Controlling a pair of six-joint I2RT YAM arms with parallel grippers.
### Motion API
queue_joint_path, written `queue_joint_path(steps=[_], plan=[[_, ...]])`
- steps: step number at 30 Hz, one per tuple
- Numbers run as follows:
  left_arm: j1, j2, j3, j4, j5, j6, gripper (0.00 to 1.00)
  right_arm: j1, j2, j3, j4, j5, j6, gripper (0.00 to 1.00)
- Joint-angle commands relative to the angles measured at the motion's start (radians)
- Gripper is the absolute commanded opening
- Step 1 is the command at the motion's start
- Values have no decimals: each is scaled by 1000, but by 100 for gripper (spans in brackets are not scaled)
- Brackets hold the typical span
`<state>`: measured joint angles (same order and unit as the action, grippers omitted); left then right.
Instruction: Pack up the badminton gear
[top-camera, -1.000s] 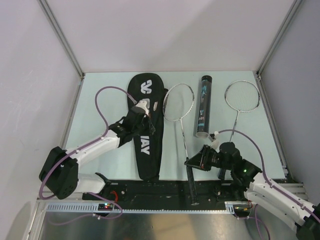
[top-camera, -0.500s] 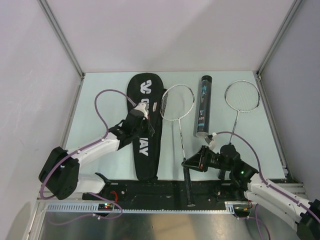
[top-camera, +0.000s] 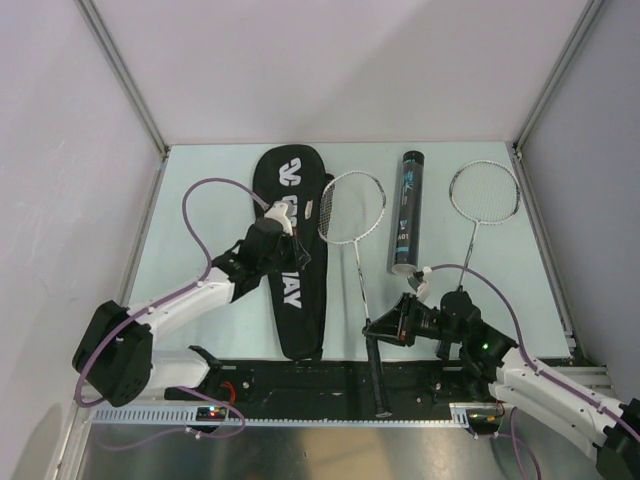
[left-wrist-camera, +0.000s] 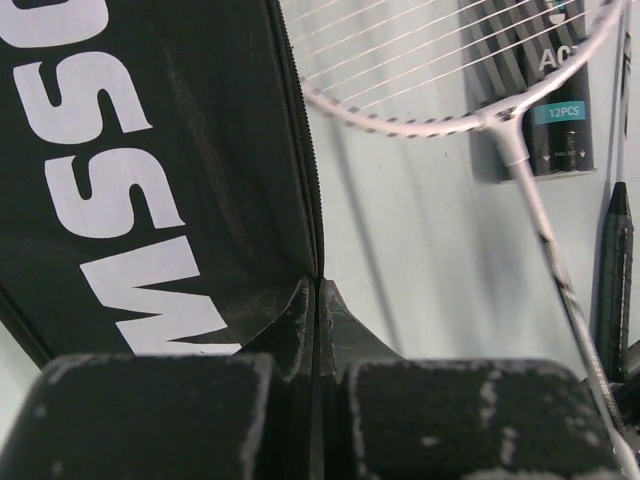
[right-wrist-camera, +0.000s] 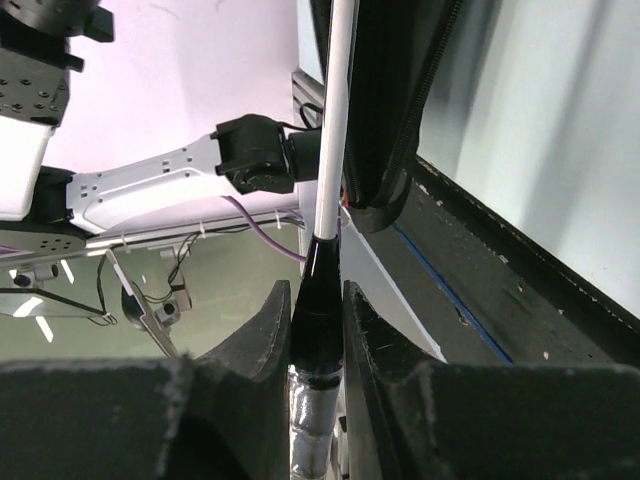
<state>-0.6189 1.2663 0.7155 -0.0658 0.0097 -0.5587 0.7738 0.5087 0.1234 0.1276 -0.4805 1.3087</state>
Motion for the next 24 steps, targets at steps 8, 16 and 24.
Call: queue_joint_path(steps=[8, 16, 24], plan=[[5, -56, -33, 97, 95, 11, 0, 19, 119, 29, 198, -99, -3, 0], [5, -59, -67, 163, 216, 15, 0, 31, 277, 99, 295, -171, -10, 0], [5, -80, -93, 185, 298, 37, 0, 46, 418, 137, 356, -227, -51, 0]])
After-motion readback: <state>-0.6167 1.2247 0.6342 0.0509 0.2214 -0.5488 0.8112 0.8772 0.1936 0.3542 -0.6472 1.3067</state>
